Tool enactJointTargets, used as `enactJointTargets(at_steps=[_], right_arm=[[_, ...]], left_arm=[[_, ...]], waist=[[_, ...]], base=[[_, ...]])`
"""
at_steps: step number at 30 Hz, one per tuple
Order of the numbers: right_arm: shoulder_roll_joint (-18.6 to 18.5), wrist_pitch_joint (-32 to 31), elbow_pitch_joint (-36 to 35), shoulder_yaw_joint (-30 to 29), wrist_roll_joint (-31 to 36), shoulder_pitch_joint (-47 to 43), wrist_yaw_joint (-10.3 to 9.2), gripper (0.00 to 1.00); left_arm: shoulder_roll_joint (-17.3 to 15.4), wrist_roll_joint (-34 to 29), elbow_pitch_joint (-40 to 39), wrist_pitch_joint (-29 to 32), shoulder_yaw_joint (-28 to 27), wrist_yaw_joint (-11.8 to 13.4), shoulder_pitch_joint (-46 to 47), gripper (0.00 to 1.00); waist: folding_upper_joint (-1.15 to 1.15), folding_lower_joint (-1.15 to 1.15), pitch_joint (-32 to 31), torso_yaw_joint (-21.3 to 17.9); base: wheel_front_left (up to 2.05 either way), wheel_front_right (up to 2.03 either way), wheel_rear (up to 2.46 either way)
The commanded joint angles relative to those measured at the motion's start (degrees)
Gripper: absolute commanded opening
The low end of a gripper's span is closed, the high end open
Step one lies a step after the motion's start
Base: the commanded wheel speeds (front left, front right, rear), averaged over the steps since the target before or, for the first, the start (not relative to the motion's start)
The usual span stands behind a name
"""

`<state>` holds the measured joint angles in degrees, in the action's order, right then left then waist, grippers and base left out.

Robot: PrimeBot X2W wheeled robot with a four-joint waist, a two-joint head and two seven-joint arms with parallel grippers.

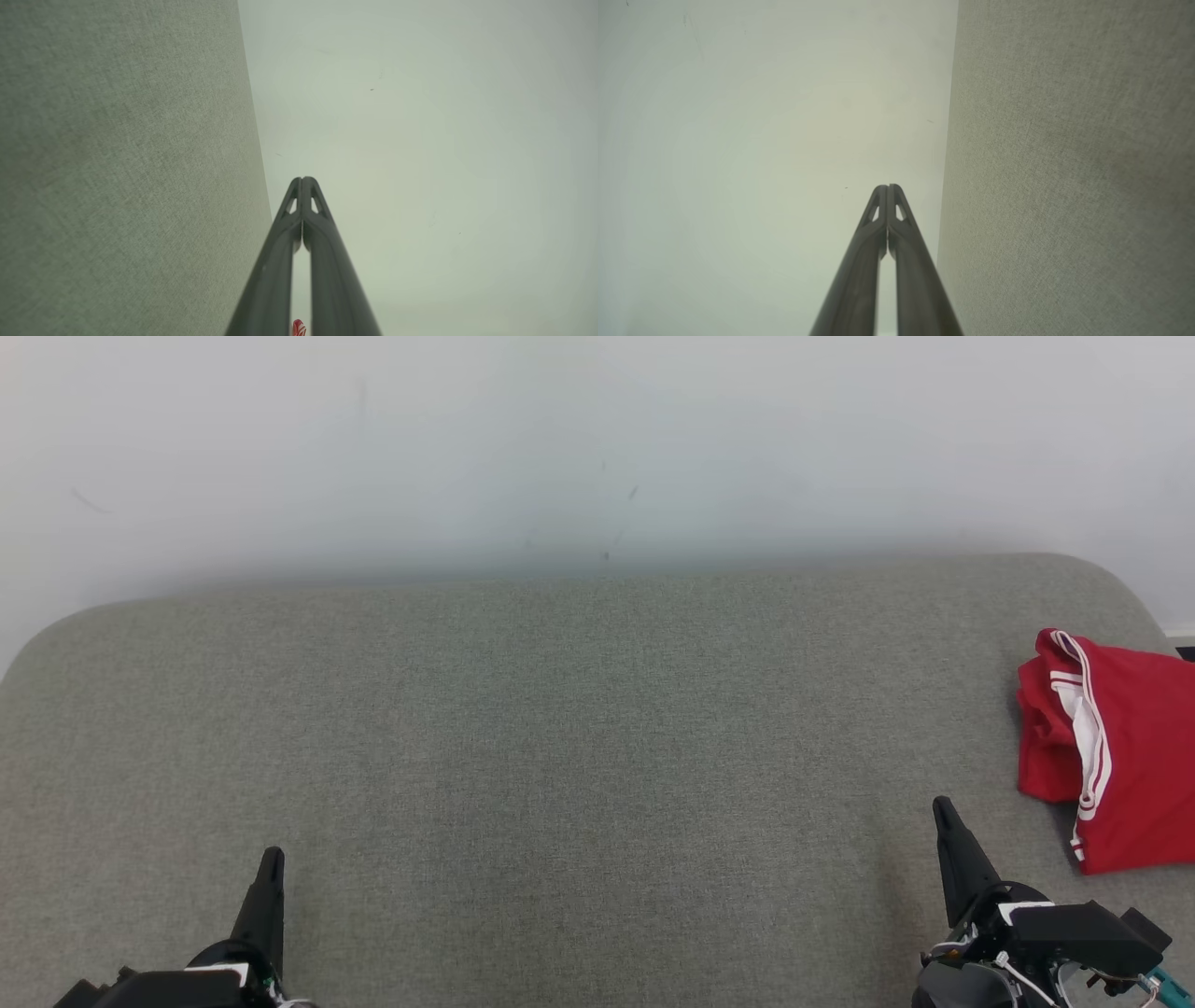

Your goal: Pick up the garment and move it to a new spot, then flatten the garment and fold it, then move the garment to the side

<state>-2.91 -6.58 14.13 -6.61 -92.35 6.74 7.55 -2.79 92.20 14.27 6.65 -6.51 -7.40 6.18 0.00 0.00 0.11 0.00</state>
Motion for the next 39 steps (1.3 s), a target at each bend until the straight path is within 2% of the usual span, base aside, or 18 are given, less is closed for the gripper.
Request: enactJointTargets(at_steps=[1,39], right_arm=[[0.1,-0.2,-0.1,0.0,-0.1,-0.7,-0.12,0.0],[0.1,-0.2,-0.1,0.0,-0.1,-0.7,-0.12,0.0]], left_arm=[[-0.2,0.3,-0.2,0.0,-0.2,-0.2,0.5,0.0],[-0.2,0.3,-0.2,0.0,-0.2,-0.2,0.5,0.0]], waist=[[0.0,0.0,0.0,0.0],[0.0,0.0,0.0,0.0]], base=[[0.0,0.0,0.0],[0.0,0.0,0.0]])
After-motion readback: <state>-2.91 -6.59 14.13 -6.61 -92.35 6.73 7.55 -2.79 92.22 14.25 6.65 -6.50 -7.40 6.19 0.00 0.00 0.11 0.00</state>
